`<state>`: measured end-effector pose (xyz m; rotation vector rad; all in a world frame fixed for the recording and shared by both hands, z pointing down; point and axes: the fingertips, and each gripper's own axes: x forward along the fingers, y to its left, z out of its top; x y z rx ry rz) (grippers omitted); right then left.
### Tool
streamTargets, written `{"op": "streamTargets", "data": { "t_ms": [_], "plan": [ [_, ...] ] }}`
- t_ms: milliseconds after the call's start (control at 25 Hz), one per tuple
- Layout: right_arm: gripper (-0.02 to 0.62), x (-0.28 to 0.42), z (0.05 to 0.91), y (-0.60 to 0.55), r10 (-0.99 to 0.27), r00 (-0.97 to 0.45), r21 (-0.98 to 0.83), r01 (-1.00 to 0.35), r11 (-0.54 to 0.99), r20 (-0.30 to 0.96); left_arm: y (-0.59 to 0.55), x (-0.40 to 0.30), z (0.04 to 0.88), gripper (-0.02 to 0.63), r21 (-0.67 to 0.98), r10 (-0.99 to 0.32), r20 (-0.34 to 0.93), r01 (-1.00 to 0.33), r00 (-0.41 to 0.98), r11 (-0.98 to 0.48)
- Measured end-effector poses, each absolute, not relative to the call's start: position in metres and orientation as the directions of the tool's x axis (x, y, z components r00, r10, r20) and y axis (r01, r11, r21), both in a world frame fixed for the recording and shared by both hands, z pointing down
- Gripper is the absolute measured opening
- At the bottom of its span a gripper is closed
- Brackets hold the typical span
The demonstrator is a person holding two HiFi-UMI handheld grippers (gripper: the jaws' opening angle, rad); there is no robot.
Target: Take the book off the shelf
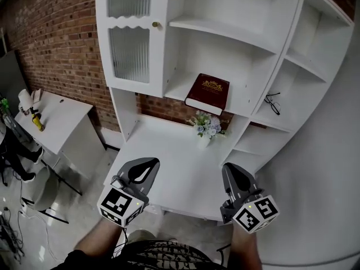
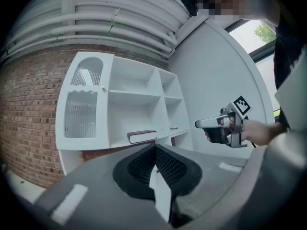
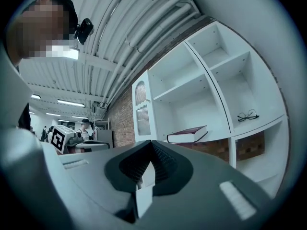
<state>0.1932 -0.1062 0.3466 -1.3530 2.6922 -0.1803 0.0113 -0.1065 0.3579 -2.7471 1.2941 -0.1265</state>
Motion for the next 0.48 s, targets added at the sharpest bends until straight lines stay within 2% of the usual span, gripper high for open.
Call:
{"op": "streamTargets", "data": {
  "t_ms": [480],
  "plan": [
    [0.023,0.176,0.357,-0.154,-0.800,-0.598,-0.206,-0.777,0.595,-0.052,-0.146,-0.015,0.366,0.000,-0.146,-0.796,0.071,-0.783,0.601,-0.605]
  ]
}}
